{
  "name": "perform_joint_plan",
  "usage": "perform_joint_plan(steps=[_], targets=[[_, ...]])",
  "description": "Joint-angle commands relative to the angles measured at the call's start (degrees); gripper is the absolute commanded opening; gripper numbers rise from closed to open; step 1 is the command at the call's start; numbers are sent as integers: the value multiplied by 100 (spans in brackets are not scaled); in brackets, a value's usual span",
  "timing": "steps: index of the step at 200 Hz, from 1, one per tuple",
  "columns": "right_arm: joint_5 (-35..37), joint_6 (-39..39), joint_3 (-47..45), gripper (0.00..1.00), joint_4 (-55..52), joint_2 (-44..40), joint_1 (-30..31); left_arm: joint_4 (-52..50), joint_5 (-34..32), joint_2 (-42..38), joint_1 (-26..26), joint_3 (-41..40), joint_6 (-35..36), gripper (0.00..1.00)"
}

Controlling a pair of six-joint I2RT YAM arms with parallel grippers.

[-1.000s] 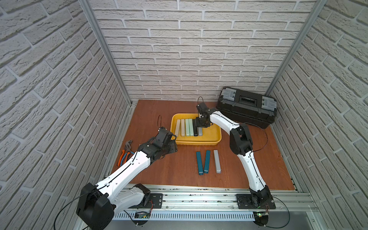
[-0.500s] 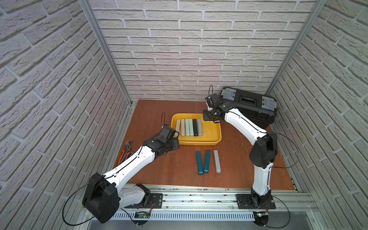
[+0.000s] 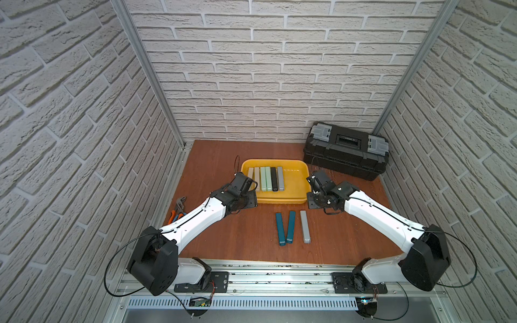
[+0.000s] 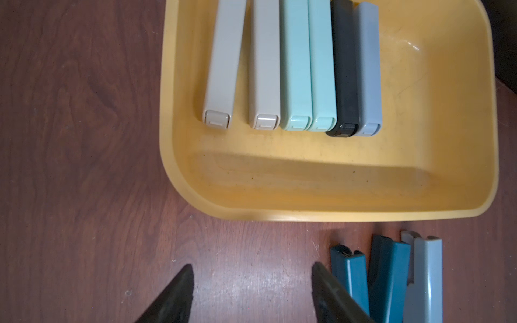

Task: Put the pruning pliers into the storage box
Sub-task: Pick up the pruning pliers from the center of the board.

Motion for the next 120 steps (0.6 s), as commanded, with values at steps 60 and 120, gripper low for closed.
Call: perform_joint_plan(steps=[60, 120], targets=[[-339, 1122, -943, 56, 519, 263, 918, 128, 18, -32, -105, 89, -5, 67], [-409, 1250, -1009, 58, 973, 888, 1007, 40, -8, -160, -109, 59, 11, 67]])
